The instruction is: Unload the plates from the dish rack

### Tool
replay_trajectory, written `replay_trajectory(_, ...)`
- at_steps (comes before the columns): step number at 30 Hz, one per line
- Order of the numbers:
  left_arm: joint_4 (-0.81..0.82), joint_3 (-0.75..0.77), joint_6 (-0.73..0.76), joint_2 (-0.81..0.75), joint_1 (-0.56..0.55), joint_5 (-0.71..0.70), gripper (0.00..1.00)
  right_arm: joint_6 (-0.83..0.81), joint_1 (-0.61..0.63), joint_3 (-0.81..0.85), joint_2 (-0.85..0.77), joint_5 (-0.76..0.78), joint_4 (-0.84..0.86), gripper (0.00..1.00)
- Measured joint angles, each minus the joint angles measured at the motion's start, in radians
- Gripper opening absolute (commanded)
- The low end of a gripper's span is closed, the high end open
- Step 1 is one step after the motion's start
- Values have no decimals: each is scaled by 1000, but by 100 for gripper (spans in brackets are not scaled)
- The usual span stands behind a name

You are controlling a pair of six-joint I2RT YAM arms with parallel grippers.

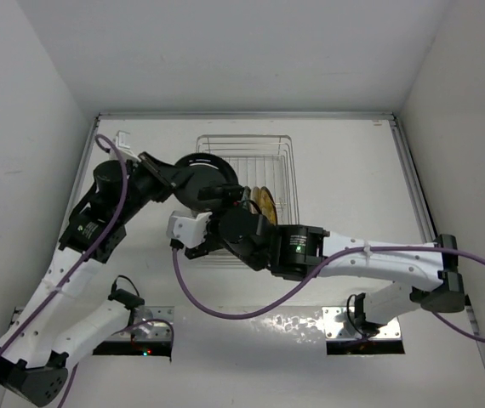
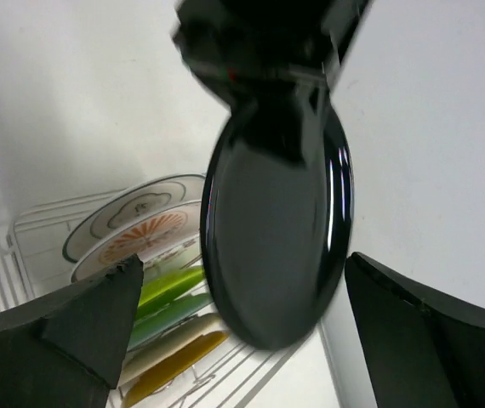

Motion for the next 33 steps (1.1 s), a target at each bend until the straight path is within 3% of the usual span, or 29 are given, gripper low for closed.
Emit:
replay_trajectory(6,-129,117,56,11,4,-415,0,164,-66,-32,-34,71,47,99)
replay_trajectory(8,-148,168,67,63,37,-541,0,325,-164,43,-26,95,-38,99)
replay_trajectory(10,-144,201,74,116,125,-582,0,484,-299,159,0,95,-151,99)
replay_trajectory(13,-98,226,94,248,325,-580,2,700,-502,247,19,72,-246,99)
replay_trajectory(16,40,206,127,430,460,-540,4,845,-577,211,2,44,-325,95)
replay_trajectory(21,198,119,174,771,513,-447,4,978,-572,85,-29,-22,-393,86)
replay_trajectory(25,277,100,203,896,519,-420,9,1013,-572,52,-29,-50,-398,85)
replay_trajectory(30,396,100,213,958,528,-398,52,1027,-572,22,-23,-79,-393,88)
replay_trajectory(31,413,100,209,969,529,-395,66,1030,-572,22,-16,-85,-391,88)
replay_trajectory(33,441,101,204,997,534,-378,79,1044,-572,26,10,-98,-389,85)
